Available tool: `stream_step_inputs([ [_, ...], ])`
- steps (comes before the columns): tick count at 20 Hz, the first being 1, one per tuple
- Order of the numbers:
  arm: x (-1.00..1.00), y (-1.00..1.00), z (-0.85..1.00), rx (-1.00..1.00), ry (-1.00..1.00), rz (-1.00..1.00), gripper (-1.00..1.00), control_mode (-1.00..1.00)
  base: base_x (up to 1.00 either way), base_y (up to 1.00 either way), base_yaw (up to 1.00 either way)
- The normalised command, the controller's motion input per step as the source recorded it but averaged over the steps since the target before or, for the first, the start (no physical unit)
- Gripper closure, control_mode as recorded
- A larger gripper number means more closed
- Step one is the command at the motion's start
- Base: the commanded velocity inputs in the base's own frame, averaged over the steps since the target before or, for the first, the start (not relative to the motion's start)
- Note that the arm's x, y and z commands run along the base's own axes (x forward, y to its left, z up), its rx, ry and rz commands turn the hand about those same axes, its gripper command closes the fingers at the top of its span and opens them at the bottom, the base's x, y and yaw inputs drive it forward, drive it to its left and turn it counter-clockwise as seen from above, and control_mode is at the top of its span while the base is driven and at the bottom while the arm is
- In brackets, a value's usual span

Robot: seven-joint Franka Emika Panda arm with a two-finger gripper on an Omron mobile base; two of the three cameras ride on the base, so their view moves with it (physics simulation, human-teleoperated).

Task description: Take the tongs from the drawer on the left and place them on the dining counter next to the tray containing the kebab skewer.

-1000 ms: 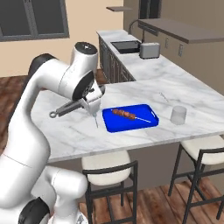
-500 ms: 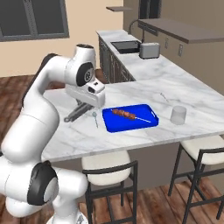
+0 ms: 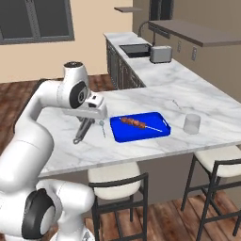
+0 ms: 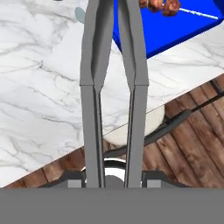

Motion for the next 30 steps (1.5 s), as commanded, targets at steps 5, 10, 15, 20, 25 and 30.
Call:
stream_step_inputs([
  [5,0.05,0.0,-0.13,0.16,-0.04,0.04,1.0,-1.0,0.0,0.0,0.0],
  [10,0.36,0.02,-0.1,0.1,-0.06,0.03,1.0,-1.0,0.0,0.0,0.0],
  [15,0.81,0.03,-0.11,0.0,-0.01,0.0,1.0,-1.0,0.0,0.0,0.0],
  [20,0.91,0.09,-0.3,-0.02,0.0,0.02,1.0,-1.0,0.0,0.0,0.0],
  [25,0.61,0.27,-0.6,-0.03,0.04,0.08,1.0,-1.0,0.0,0.0,0.0],
  [30,0.32,0.52,-0.68,-0.05,0.03,0.12,1.0,-1.0,0.0,0.0,0.0],
])
